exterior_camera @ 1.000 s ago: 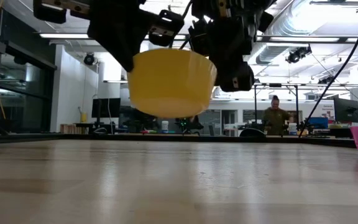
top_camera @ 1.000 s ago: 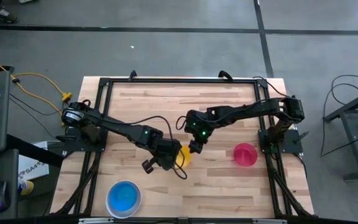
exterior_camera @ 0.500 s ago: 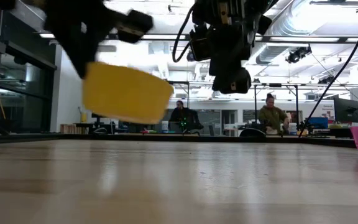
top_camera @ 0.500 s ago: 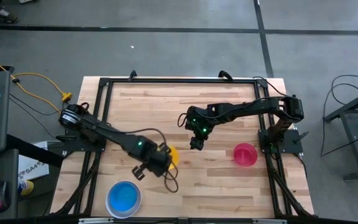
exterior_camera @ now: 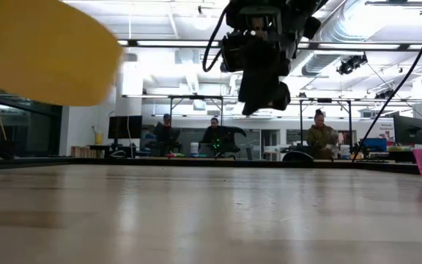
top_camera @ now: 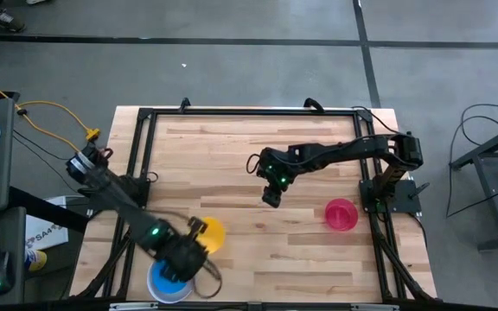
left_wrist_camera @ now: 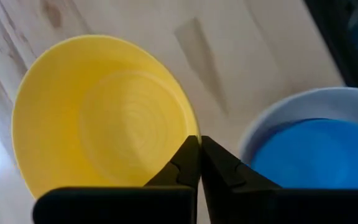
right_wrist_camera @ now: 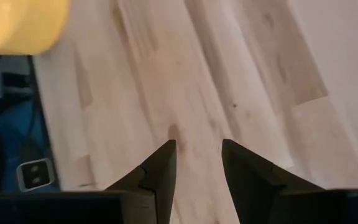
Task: Nest bowls inside each other
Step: Stack the yellow bowl on the blue bowl
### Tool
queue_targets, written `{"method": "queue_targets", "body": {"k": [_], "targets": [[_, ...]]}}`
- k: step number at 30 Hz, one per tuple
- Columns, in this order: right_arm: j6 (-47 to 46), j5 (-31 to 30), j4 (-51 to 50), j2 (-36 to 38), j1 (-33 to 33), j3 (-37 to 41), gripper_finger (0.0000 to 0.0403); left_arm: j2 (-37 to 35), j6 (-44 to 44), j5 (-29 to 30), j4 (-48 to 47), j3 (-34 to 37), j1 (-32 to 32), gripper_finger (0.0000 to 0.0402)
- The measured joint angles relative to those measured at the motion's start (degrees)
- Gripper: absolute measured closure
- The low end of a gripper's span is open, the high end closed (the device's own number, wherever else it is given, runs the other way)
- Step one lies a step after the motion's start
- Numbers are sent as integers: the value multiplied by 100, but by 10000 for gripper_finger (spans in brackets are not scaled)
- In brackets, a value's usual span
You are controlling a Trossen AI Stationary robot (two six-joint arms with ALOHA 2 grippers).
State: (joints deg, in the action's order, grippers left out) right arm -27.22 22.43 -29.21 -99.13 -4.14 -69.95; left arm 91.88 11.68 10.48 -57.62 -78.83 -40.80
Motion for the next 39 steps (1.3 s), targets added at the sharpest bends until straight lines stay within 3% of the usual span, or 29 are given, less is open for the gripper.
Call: {"method": "queue_targets", "body": {"k": [11,17,30,39], "targets": [[-404,-429,379,2,31,0,281,13,2478,870,114,0,-1710,402],[-467,-458,532,2,42,0,281,195,3198,1132,117,-2,-2280,402],[-748,-456,766,2,41,0,285,931,3883,723,345,0,-2494,402],[-770,-477,769,2,185,0,285,960,4046,432,557,2,-2484,394]]}}
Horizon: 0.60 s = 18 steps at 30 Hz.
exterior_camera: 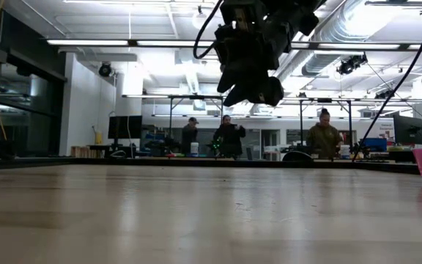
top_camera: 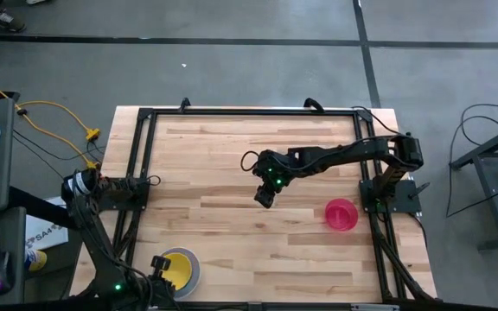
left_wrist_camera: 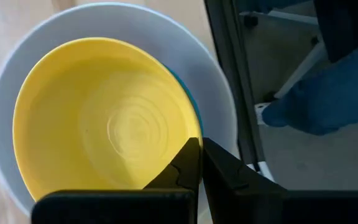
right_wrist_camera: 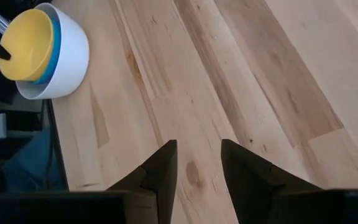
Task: Nest bowls inside each other
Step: Stack the yellow bowl on the blue bowl
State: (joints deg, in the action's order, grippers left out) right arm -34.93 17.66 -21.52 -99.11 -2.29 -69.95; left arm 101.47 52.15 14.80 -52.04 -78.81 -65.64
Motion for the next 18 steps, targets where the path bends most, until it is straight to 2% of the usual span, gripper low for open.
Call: {"method": "queue_targets", "body": {"k": [12,18], "targets": [[-144,-279,0,0,314,0,285,0,-129,-15,8,0,2,372],[-265,-315,-1,-1,457,0,285,0,-257,341,8,0,2,371]]}}
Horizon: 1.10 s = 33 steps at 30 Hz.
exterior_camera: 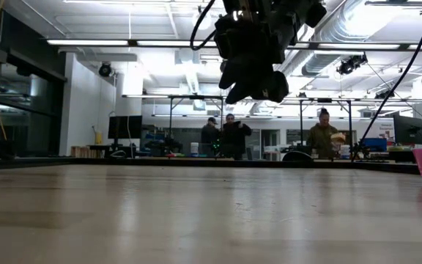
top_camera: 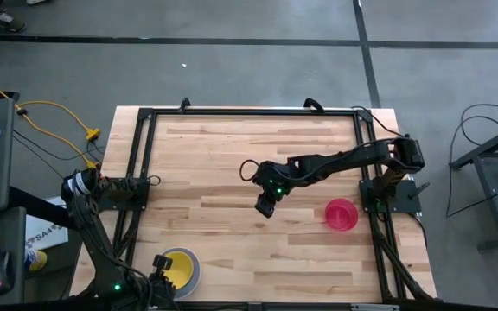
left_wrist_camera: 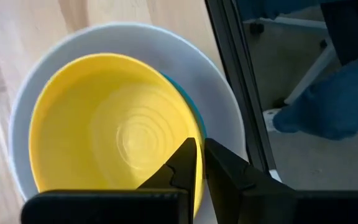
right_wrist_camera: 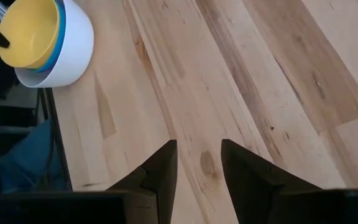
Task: Nest bowls inside each other
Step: Stack the yellow bowl on the blue bowl, then stack the pink bowl on the yellow bowl
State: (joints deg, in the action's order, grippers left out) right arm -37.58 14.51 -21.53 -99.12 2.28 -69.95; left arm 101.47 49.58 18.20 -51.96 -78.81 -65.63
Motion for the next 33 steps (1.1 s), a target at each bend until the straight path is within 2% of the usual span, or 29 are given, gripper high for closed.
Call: {"method": "queue_targets", "body": {"k": [18,22,25,31,33], "targets": [[-380,-309,1,1,390,0,285,0,0,37,132,0,0,370],[-477,-526,-5,1,496,0,285,0,-146,40,-71,-112,12,370],[-717,-907,-189,0,593,0,285,-2,-498,83,-444,-393,176,370],[-1129,-1516,-1424,1,699,0,285,-17,-1701,1273,-991,-850,607,370],[-1219,-1618,-1865,1,725,0,285,-27,-2043,1432,-1023,-850,807,370]]}}
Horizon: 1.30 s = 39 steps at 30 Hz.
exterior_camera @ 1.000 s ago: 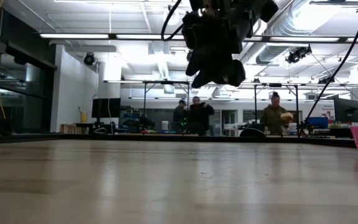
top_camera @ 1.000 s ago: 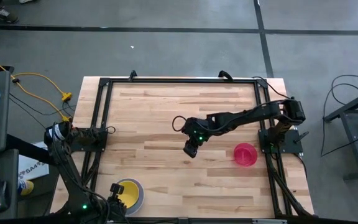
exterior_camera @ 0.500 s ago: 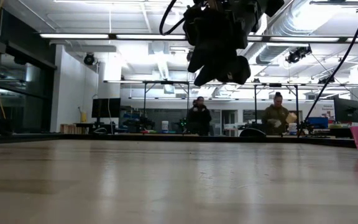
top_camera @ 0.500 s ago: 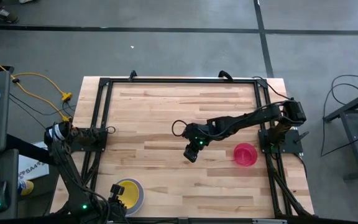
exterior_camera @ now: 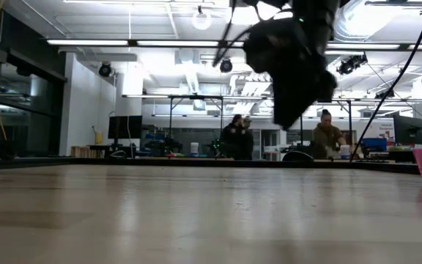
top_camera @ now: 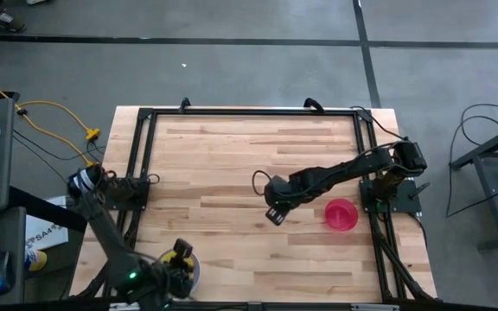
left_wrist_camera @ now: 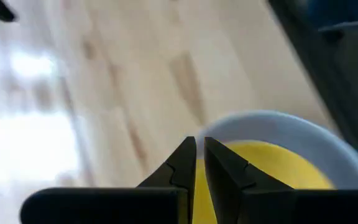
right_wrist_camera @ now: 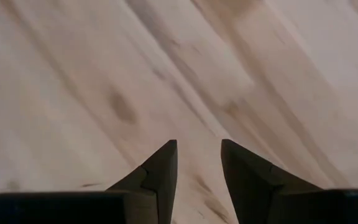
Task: Nest bowls inside each other
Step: Stack the pink bowl on the yellow bowl
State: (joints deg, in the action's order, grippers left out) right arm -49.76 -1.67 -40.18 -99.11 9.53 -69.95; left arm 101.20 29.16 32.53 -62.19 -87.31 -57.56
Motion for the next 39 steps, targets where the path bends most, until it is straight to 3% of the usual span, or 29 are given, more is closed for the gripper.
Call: {"method": "queue_targets", "body": {"k": [4,12,18,23,32,39], "targets": [[-120,-92,-734,0,-1,0,285,-17,-449,48,47,119,528,370],[-446,-391,-1749,481,-15,2,285,-10,-1233,-413,676,1116,1551,371],[-1677,-373,-2634,1251,84,-3,285,-10,-1914,-570,1175,1674,2229,371],[-2619,-113,-3318,1429,373,2,285,-10,-2463,-572,1202,1770,2865,371],[-3417,283,-3304,1445,1012,174,285,-10,-3469,-828,1279,1770,3726,371],[-4336,507,-3092,1443,1931,545,285,-10,-3689,-926,1339,1770,4008,371]]}}
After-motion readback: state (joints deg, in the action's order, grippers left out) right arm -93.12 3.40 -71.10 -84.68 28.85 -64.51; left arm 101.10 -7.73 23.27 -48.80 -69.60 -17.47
